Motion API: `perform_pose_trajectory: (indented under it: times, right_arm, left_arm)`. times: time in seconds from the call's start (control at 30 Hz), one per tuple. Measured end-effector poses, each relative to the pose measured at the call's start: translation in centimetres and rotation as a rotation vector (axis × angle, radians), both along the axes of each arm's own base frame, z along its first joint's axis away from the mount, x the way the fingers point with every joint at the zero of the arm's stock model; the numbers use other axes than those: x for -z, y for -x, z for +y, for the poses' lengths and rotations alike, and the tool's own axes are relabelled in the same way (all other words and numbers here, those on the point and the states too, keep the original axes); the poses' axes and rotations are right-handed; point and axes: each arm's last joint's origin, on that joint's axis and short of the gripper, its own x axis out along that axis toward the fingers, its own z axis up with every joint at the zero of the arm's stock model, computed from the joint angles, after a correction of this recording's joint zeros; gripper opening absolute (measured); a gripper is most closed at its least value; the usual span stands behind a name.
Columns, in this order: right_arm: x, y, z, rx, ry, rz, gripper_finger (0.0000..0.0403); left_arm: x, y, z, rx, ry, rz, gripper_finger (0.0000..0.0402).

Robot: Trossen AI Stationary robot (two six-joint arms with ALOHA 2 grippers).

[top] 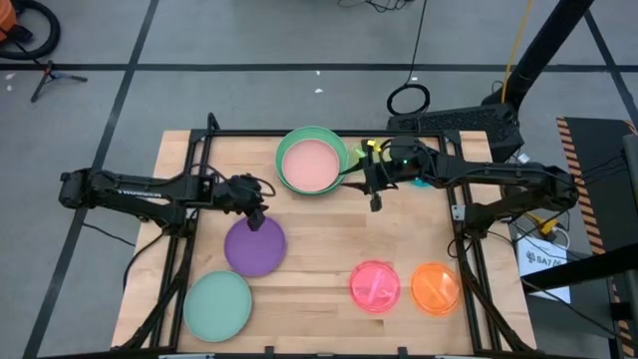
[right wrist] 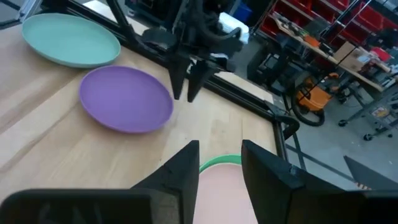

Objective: Stack plastic plates
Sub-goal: Stack the purple plate on top of the light pink plate

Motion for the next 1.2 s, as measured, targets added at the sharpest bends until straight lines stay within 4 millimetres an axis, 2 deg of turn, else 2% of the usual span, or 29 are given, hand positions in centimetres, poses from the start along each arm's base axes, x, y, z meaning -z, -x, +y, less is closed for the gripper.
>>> perform_pose_trajectory:
  times: [0.23,0.57,1.2]
  right_arm:
    - [0.1,0.0,0.0,0.005,-0.014,0.008,0.0111]
    - [0.2,0.1,0.0,0.005,-0.017,0.021,0.0112]
    - [0.5,0.2,0.0,0.01,-0.015,0.05,0.0112]
  left_arm:
    - [2.0,-0.3,-0.9,0.016,0.026,0.164,0.0154]
    - [3.0,-0.2,-1.5,0.115,-0.057,0.284,0.0242]
    - [6.3,-1.4,-1.5,0.217,-0.089,0.482,0.0243]
